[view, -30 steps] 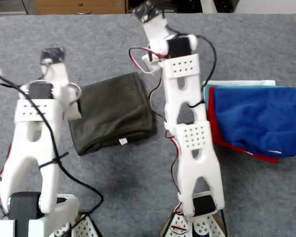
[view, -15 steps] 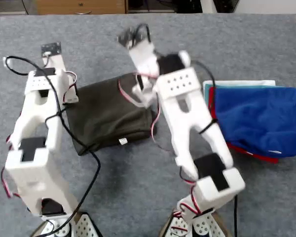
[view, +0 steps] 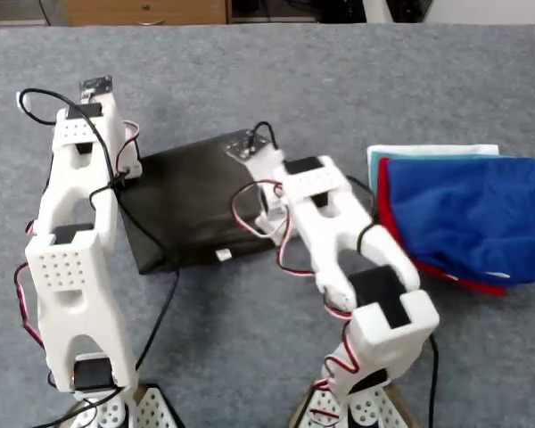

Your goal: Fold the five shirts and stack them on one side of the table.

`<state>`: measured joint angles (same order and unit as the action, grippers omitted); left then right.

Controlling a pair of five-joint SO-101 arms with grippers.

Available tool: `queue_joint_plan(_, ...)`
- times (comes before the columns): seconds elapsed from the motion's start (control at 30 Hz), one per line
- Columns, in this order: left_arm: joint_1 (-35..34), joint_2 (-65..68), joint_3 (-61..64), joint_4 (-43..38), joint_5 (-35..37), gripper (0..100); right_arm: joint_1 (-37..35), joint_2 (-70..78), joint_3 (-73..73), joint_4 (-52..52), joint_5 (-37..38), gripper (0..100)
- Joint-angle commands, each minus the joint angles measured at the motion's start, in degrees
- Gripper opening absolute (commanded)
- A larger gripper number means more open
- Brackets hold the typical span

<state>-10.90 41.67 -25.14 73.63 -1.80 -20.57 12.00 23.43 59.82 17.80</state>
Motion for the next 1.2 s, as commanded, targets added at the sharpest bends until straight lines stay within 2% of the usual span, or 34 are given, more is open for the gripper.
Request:
queue_joint_plan(0.0,-1.5,0.6,-2.5,0.0,-0.1,2,1.1,0.2,-0.5,1.8,0.9,0.3)
queue_joint_plan(0.2,-1.4,-1.2,-3.2,1.2,-0.2,2,0.7,-6.4,-8.4,9.9,0.6,0.3)
queue_joint_plan(0.53,-2.1,-18.7,-4.6,17.4,-2.6,2,0.6,-24.8,-13.6,27.2,0.9,0.5)
queue_joint_plan(0.67,-6.2,-22.5,-4.6,23.3,-5.6,2,0.8,-30.7,-13.4,34.3,0.6,0.5)
queue_joint_plan(0.8,-9.7,-23.7,-4.6,24.1,-6.3,2,0.7,-35.4,-13.4,41.7,-0.6,1.1)
queue_joint_plan(0.93,-9.1,-23.7,-4.3,24.2,-7.3,3,0.6,-37.1,-10.5,41.7,-16.9,9.7)
queue_joint_plan(1.0,-8.5,-23.7,-4.6,24.2,-7.1,8,0.1,-36.7,-7.6,38.6,-24.9,16.4)
queue_joint_plan(1.1,-7.6,-23.7,-4.6,23.8,-6.9,18,-1.9,-35.0,-1.5,28.2,-36.0,26.3)
queue_joint_plan(1.17,-7.4,-23.7,-4.3,24.0,-3.2,21,-3.9,-33.4,2.6,19.6,-45.2,30.9)
